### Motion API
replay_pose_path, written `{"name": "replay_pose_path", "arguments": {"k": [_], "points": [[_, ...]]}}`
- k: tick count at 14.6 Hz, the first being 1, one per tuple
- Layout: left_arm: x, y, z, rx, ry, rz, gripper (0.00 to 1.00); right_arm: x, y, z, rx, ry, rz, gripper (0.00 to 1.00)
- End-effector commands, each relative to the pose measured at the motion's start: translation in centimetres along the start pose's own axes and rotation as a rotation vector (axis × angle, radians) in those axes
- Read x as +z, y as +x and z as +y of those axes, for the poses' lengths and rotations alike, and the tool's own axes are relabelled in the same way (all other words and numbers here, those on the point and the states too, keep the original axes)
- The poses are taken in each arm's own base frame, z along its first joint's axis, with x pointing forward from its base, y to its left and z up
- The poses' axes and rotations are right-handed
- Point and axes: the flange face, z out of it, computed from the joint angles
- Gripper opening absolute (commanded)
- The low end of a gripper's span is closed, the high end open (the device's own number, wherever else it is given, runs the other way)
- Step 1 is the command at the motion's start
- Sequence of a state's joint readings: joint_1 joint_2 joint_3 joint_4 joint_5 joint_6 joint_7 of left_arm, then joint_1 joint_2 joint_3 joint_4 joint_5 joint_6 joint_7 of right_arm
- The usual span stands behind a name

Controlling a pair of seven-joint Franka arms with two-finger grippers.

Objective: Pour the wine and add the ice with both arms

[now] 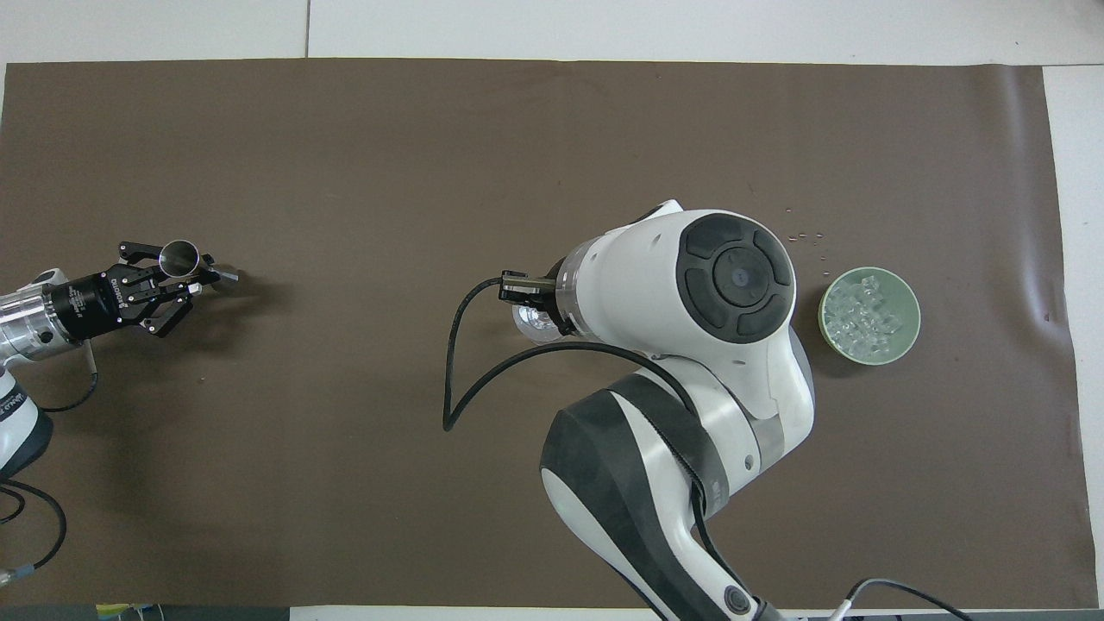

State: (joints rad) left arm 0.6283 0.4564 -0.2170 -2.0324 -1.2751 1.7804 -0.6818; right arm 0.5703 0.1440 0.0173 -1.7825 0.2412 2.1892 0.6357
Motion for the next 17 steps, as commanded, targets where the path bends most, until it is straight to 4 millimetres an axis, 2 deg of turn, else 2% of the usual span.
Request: {"name": "replay_pose_path", "arguments": {"k": [1,6,7,8,9,11,13,14,17], "points": [[-0.9,1.4,-0.5,0.004,-0.014,-0.050,0.00,-0.1,0.0,0.2,0.003,-0.003,0.023,0.33],[-0.8,1.9,-1.1,-0.003,-0.012,-0.059,0.00,-0.1,0.0,0.1,0.003,-0.002,0.024,0.40],[-1.0,1.9,-1.2,-0.002,-0.013,-0.064,0.26,-0.1,0.0,0.1,0.003,-0.003,0.021,0.40],[-1.1,1.8,-1.2,-0.001,-0.013,-0.065,0.99,-0.3,0.1,0.1,0.004,-0.004,0.020,0.40],[-1.0,1.7,-1.2,0.002,-0.010,-0.069,1.00,-0.4,0.2,0.0,0.002,-0.006,0.018,0.40],[-1.2,1.3,-1.1,0.034,-0.005,-0.069,1.00,-2.5,1.1,-0.4,-0.002,-0.022,0.009,0.40],[-2.0,-0.4,-0.6,0.082,0.017,-0.012,1.00,-4.6,2.7,0.1,-0.021,-0.083,0.023,0.40],[-2.5,-1.3,0.0,0.122,0.056,0.052,1.00,-5.2,3.3,0.9,-0.020,-0.108,0.021,0.40],[-2.8,-2.6,0.4,0.204,0.132,0.196,1.00,-8.8,4.8,5.4,-0.050,-0.164,-0.022,0.53]]}}
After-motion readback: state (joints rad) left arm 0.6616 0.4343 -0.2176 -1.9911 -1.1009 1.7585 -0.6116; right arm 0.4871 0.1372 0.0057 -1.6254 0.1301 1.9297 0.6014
